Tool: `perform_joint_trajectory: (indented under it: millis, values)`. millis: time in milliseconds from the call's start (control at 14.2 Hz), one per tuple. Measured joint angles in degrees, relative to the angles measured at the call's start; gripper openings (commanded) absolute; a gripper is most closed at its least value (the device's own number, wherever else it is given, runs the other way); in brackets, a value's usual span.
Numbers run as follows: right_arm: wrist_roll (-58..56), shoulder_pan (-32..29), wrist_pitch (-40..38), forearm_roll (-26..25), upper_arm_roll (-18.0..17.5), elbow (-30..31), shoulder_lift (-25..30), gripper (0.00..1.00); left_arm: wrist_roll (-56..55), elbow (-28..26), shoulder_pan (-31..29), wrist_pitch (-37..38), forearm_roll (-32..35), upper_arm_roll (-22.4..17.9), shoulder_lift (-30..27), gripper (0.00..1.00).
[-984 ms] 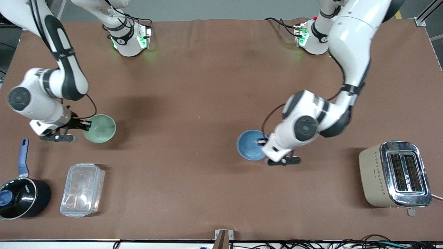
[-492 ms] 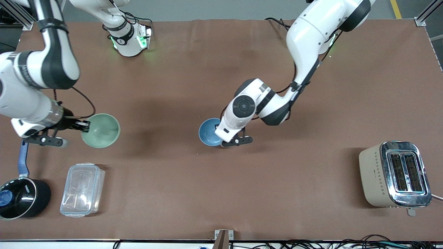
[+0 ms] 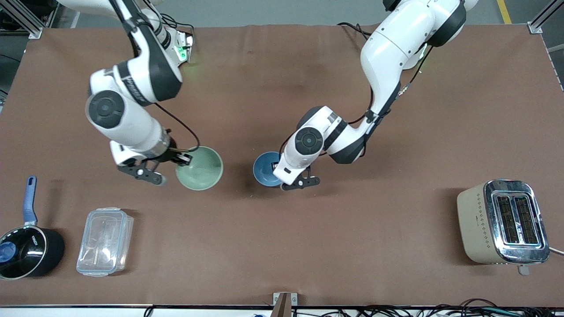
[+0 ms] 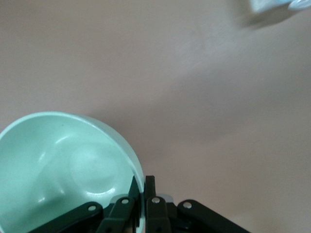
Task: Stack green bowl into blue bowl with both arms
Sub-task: 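Carry the green bowl into the blue bowl while the left gripper withdraws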
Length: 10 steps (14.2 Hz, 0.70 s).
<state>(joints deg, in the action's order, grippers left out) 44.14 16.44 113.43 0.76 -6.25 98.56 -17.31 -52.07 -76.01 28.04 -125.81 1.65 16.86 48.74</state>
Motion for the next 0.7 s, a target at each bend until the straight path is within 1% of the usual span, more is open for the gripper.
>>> perform_joint_trajectory:
  millis: [141,211,492,703]
  values:
    - [6.3,3.4,2.7,0.0,-0.1,-1.4,-3.1,0.0,0.6,1.4,-2.8,1.8,0.2,-0.1,-2.9,1.0]
    - [9.1,5.1,3.8,0.0,-0.1,-2.0,-4.6,0.0,0.9,1.9,-4.7,3.8,0.6,-0.2,-5.5,1.0]
    - [18.1,10.2,4.9,0.0,-0.1,-4.8,-9.7,0.01,3.4,2.4,-13.7,15.7,3.1,-0.3,-18.2,1.0]
    - [22.6,12.9,7.2,0.0,-0.1,-6.4,-13.0,0.02,8.9,2.2,-17.3,25.4,4.4,-0.4,-25.0,1.0]
